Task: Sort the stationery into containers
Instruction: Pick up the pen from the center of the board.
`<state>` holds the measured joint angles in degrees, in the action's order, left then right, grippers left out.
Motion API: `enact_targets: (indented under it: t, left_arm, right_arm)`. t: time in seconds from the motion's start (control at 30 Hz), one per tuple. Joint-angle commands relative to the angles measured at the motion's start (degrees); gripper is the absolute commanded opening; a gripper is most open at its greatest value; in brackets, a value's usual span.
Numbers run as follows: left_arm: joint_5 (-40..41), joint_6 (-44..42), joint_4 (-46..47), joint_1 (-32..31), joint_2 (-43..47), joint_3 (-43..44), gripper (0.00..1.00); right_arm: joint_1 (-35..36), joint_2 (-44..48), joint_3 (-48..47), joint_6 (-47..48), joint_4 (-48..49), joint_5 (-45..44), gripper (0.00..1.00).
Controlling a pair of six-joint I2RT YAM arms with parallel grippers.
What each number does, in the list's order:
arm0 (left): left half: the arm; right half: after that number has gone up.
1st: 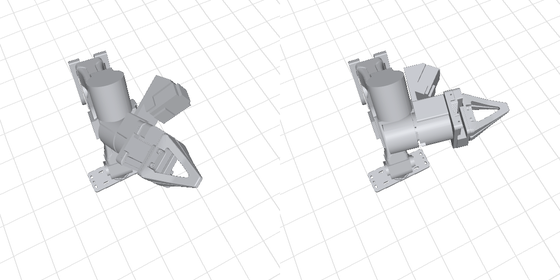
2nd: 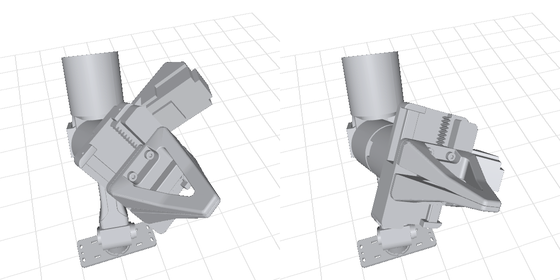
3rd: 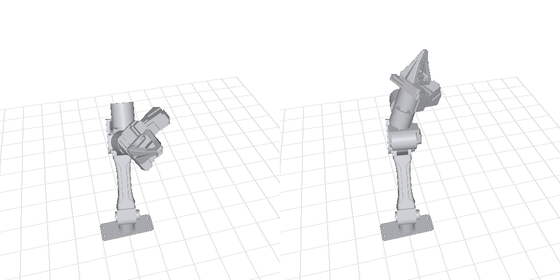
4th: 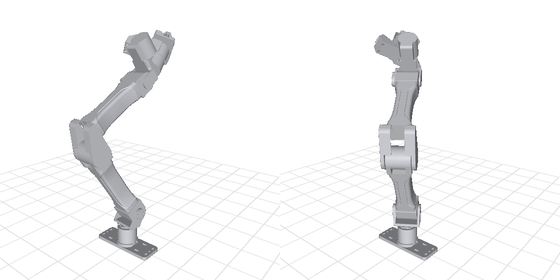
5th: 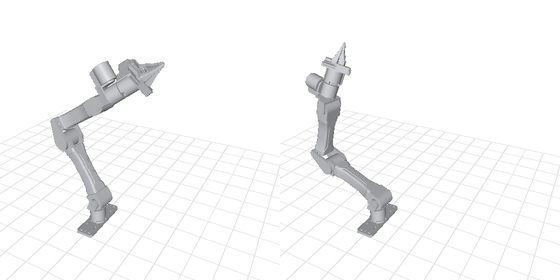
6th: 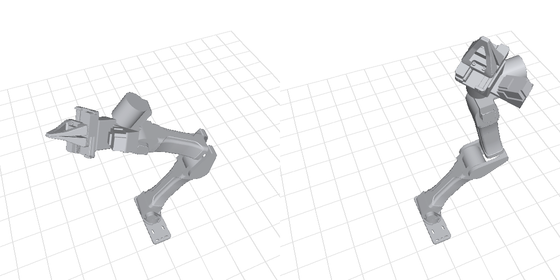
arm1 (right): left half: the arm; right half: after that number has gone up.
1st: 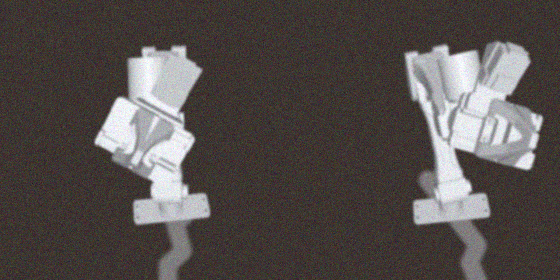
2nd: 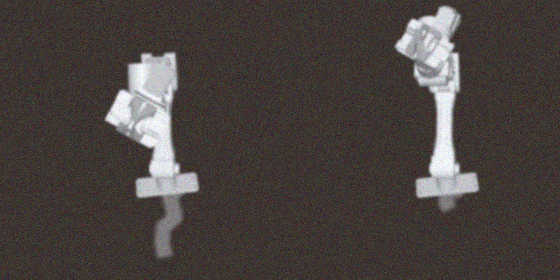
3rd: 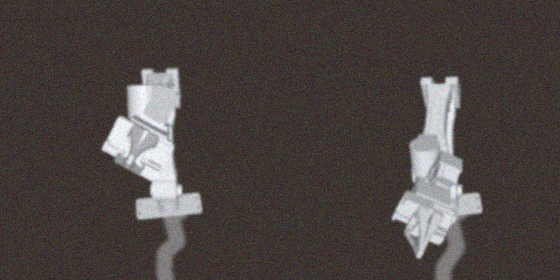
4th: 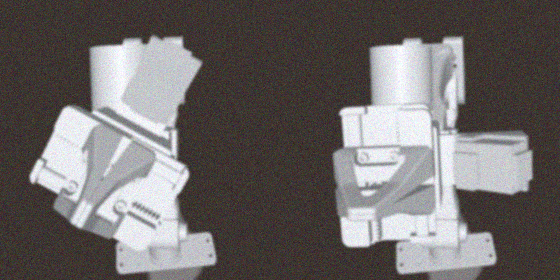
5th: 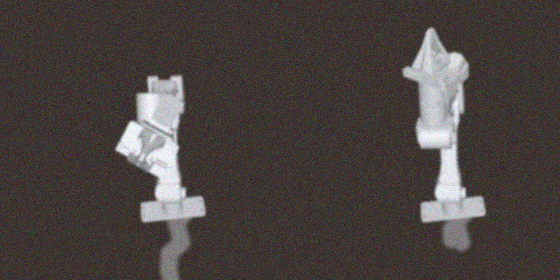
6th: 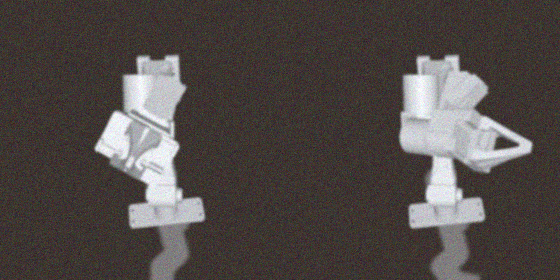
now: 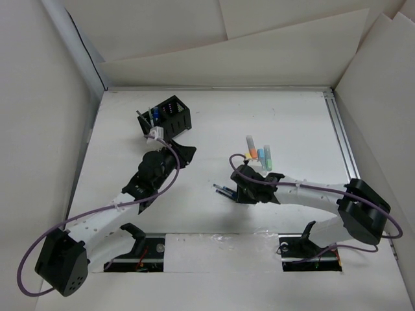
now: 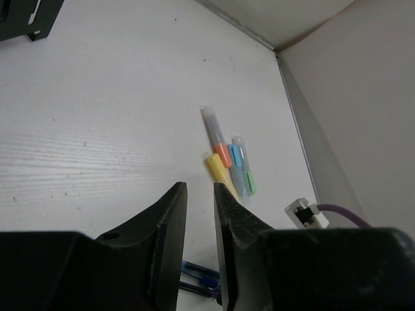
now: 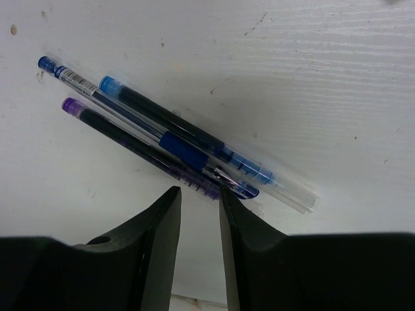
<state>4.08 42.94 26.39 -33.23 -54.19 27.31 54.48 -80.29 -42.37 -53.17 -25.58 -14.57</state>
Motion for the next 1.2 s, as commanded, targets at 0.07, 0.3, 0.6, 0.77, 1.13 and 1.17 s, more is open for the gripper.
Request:
enact_targets:
  t: [0.07,0.3,0.6,0.77,1.13,1.17]
  left_arm:
    - [-2.05,-0.31,1.21,0.27,1.54,-1.55,0.20]
    - [-2.05,-0.31,0.06,0.27,3.39,-3.13,0.20]
    - [-1.01,-1.37,-1.96,0.27,6.12,-3.31,0.21]
    - [-0.47,-1.98,-4.86,0.27,8.22,-3.31,0.21]
    - [5.14,-2.51,-14.78,0.27,14.10,-3.32,0.22]
    - [5.15,-2.51,-15.57,0.27,14.64,-3.32,0.22]
  right_arm:
    - [0.98,0.40,-2.37,0.52,-1.05,-0.02,0.36]
    - [0.98,-1.52,-2.89,0.52,-1.57,0.59,0.36]
    - [2.65,-2.33,-3.51,0.00,-2.10,1.21,0.31]
    - [3.97,-3.02,-3.51,-0.01,-0.88,2.26,0.42]
    - [6.34,-6.98,-3.51,-1.06,1.94,1.03,0.16]
    - [6.34,-6.98,-3.51,-1.06,2.46,1.03,0.14]
